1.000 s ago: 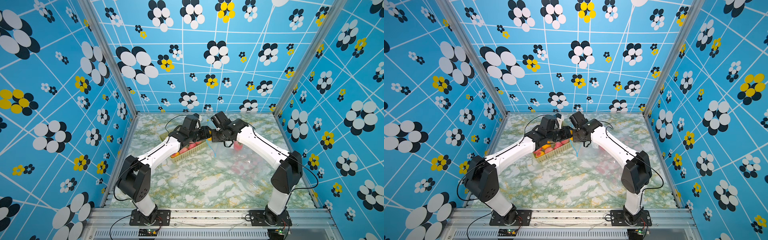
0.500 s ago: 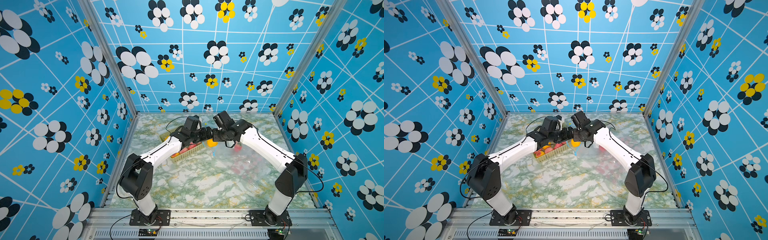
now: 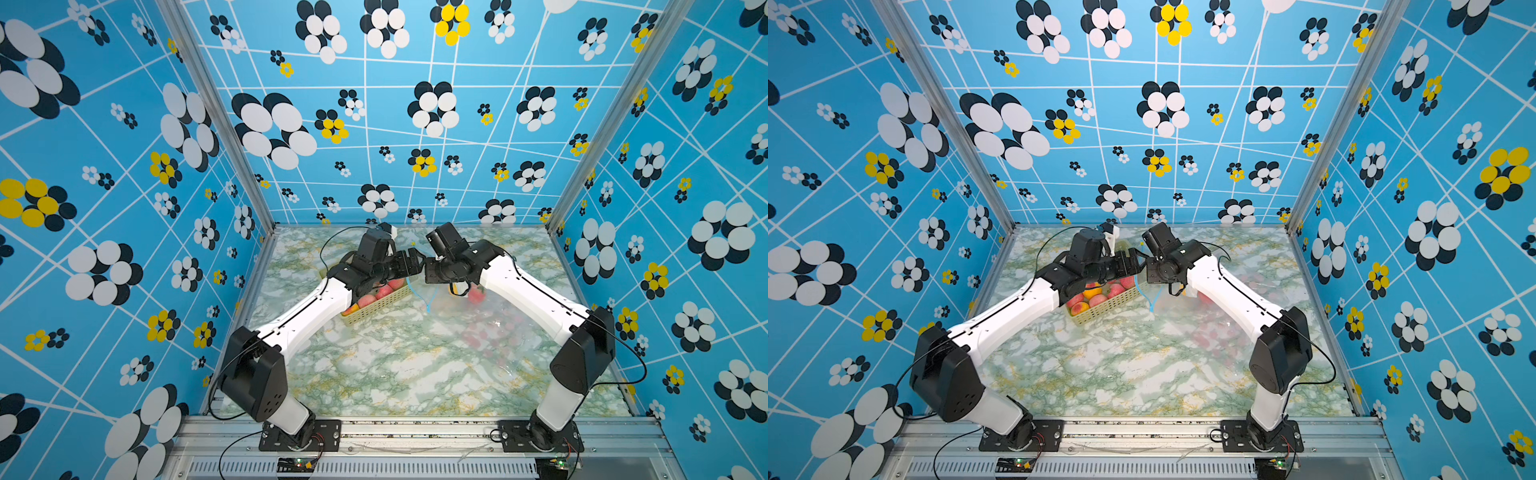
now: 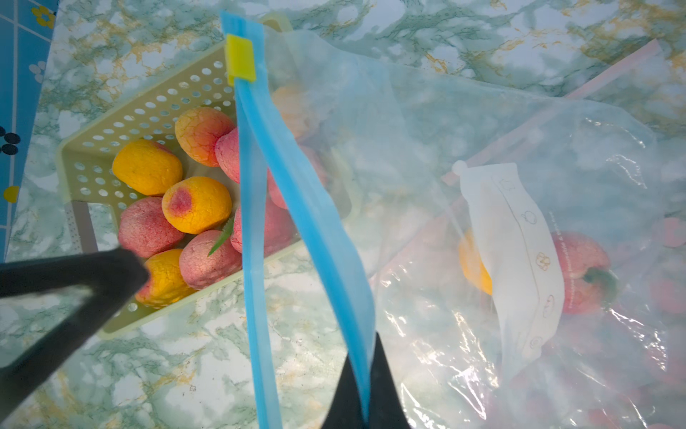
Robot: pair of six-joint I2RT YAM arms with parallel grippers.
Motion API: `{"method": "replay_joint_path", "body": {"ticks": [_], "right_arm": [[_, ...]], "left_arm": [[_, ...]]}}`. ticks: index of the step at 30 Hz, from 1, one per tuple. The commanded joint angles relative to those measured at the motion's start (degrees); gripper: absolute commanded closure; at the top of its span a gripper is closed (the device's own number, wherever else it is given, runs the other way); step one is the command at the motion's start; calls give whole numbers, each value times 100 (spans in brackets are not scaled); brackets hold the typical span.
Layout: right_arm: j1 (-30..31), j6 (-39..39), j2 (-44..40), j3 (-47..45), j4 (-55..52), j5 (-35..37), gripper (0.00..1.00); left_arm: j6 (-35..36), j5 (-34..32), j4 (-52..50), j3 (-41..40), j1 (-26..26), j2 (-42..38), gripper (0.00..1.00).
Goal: Place the peach in a zip-top bag and seal the zipper
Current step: Place the peach in the zipper food storage bag, then pick up the peach from the basket.
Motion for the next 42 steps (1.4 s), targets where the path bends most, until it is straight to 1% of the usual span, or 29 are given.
{"method": "replay_joint_path", "body": {"ticks": [1, 3, 5, 10, 14, 16, 19, 21, 28, 30, 33, 38, 39, 42], "right_arm": [[-27, 51, -120, -80, 41, -16, 100], [-29, 43, -116, -88, 45, -43, 100], [-29, 35, -111, -88, 53, -72, 100], [-30, 19, -99, -97, 35, -83, 100], [-31, 21, -101, -154, 46, -82, 100], [-27, 13, -86, -146, 36, -92, 100], [-28, 4, -75, -124, 17, -85, 100], [-27, 9, -61, -104, 17, -88, 100], [-27, 5, -22, -56, 10, -113, 100], [-34, 5, -6, -53, 0, -110, 100], [-32, 4, 18, -49, 9, -116, 100], [-27, 19, 44, -32, 5, -148, 100], [-29, 17, 56, -32, -4, -147, 100], [-27, 12, 40, -22, -15, -124, 100]], "left_arm": [[281, -779, -212, -333, 36, -485, 7], [304, -1089, -393, -435, 94, -619, 6], [334, -1267, -628, -475, 180, -694, 5], [397, -1367, -1034, -726, 572, -689, 5], [576, -1564, -1360, -809, 960, -636, 7], [775, -1742, -1640, -698, 1110, -545, 9], [1071, -2068, -2072, -450, 1196, -349, 13], [1300, -2220, -2327, -273, 1207, -202, 14], [2099, -2340, -3217, 500, 1436, 398, 19], [2276, -2346, -3387, 689, 1476, 561, 19], [2456, -2098, -3467, 933, 1488, 800, 19], [2398, -1444, -3151, 1338, 1474, 1300, 20], [2378, -1315, -3120, 1490, 1473, 1436, 22], [2252, -1193, -3120, 1935, 1443, 1909, 24]]}}
